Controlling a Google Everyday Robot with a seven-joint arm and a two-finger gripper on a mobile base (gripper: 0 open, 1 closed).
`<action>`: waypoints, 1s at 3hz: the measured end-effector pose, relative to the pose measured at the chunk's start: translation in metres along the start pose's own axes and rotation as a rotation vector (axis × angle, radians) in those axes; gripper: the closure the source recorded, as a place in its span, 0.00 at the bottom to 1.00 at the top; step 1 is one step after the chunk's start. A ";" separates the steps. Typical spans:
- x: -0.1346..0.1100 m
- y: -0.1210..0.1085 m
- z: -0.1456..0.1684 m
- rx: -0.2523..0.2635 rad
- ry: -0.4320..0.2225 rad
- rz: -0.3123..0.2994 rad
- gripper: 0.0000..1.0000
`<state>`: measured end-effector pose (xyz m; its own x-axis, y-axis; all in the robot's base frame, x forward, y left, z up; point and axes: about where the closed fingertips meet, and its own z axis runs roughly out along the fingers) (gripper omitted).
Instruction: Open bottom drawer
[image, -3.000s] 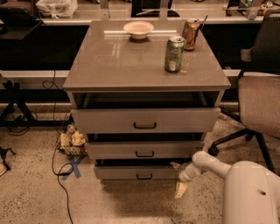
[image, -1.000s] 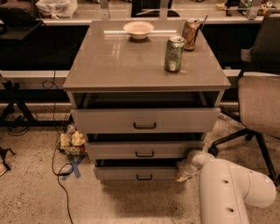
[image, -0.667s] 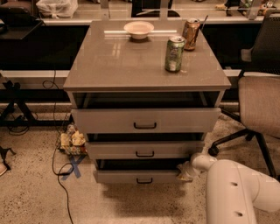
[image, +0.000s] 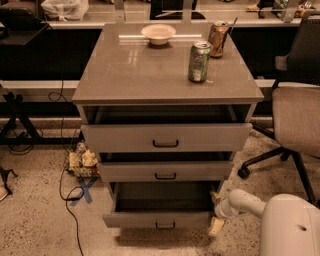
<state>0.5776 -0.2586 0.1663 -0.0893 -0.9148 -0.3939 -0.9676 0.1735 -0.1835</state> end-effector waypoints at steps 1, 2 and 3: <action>0.000 0.000 0.000 0.000 0.000 0.000 0.00; -0.005 0.018 -0.003 -0.024 0.009 -0.035 0.00; -0.010 0.042 -0.006 -0.064 0.020 -0.074 0.00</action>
Offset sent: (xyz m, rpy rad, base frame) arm -0.0435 0.0131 0.0075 -0.0442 0.0215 0.1014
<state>0.5360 -0.2444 0.1677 -0.0214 -0.9314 -0.3634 -0.9847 0.0825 -0.1535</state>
